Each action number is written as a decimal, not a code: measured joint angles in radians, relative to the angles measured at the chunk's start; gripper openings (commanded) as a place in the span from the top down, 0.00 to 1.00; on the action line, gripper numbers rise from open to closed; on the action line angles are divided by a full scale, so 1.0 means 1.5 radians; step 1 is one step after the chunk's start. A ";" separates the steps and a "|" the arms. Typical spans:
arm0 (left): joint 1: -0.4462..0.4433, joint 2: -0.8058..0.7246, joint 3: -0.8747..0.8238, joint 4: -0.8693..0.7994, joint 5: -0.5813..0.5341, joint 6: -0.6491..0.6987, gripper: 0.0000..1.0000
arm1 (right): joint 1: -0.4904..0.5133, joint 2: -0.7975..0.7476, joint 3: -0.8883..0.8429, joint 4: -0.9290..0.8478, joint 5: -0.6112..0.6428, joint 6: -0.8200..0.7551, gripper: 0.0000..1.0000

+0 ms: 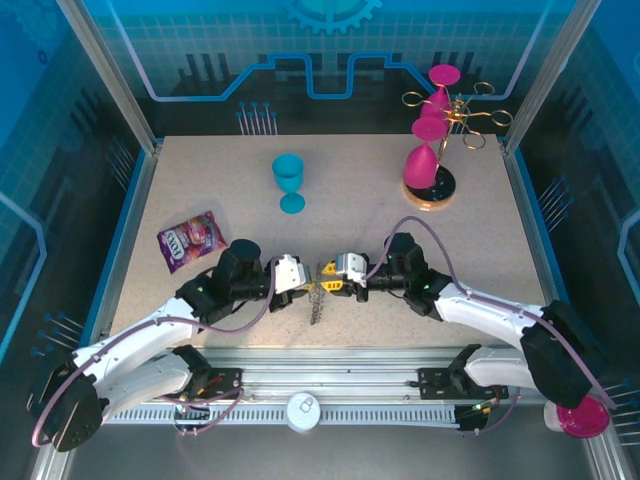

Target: Put the keys on the keyring

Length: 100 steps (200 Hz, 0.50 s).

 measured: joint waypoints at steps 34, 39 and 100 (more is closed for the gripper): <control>0.000 0.023 0.054 -0.088 -0.025 0.024 1.00 | 0.004 -0.015 0.032 -0.095 0.040 -0.059 0.77; 0.000 0.029 0.066 -0.100 -0.027 0.027 1.00 | 0.006 -0.015 0.036 -0.104 0.045 -0.064 0.77; 0.000 0.072 0.144 -0.184 -0.032 0.060 1.00 | 0.047 0.006 0.076 -0.143 0.090 -0.090 0.75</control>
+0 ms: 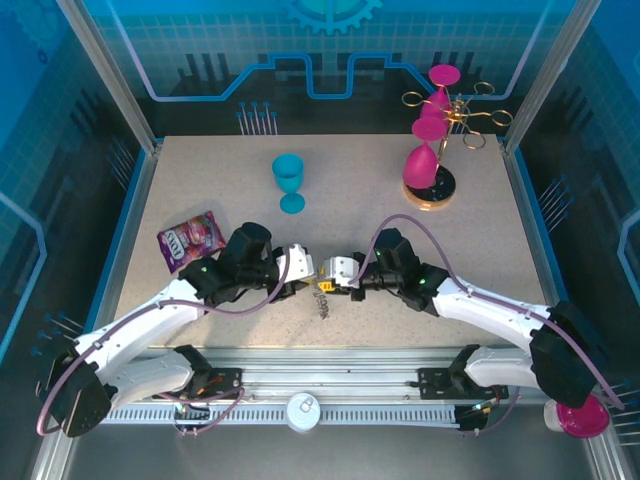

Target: Put the keys on the keyring

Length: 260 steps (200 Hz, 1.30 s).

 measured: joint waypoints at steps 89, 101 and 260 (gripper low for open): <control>-0.004 0.030 0.036 -0.058 0.001 0.034 1.00 | 0.005 0.015 0.001 0.027 -0.009 0.014 0.88; -0.004 0.030 0.037 -0.063 0.000 0.034 1.00 | 0.005 0.018 0.001 0.031 -0.014 0.018 0.94; -0.008 -0.039 -0.038 0.016 0.028 0.014 0.84 | -0.011 0.024 -0.041 0.149 -0.132 0.122 1.00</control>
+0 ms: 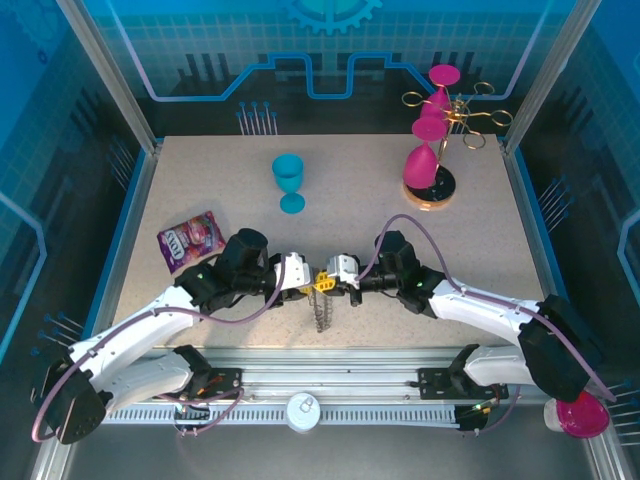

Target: Put the keys on the keyring

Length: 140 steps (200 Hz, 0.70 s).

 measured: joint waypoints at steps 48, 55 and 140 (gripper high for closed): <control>0.000 -0.016 -0.012 0.006 0.009 -0.001 1.00 | -0.004 0.009 0.000 0.017 -0.015 0.012 1.00; 0.000 -0.022 -0.018 0.011 0.010 -0.001 1.00 | -0.004 0.010 0.000 0.017 -0.017 0.011 1.00; 0.000 -0.057 -0.053 0.061 0.007 0.008 1.00 | -0.006 -0.024 0.010 -0.100 0.043 -0.076 0.84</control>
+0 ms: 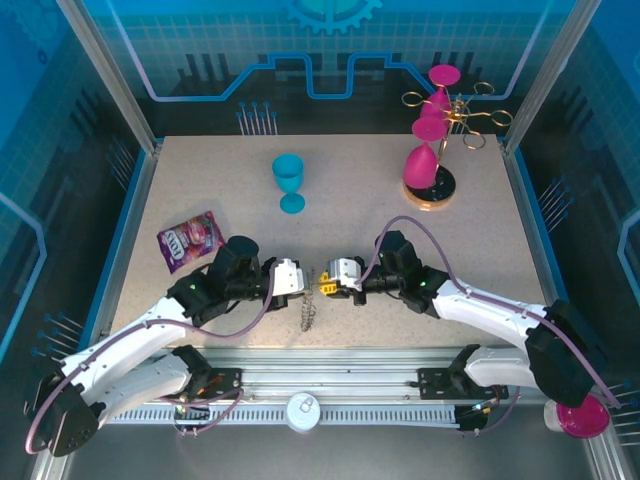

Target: Put the keys on the keyring

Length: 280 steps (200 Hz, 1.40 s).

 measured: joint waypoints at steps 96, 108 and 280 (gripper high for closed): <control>0.000 0.030 0.001 -0.003 -0.008 0.000 1.00 | 0.005 0.005 0.011 0.001 0.000 -0.002 0.89; 0.000 0.030 0.001 -0.004 -0.010 0.000 1.00 | 0.008 0.010 0.011 0.004 0.000 -0.001 0.89; 0.001 0.039 0.005 -0.027 -0.018 -0.001 0.94 | 0.013 0.053 0.042 -0.019 -0.020 0.010 1.00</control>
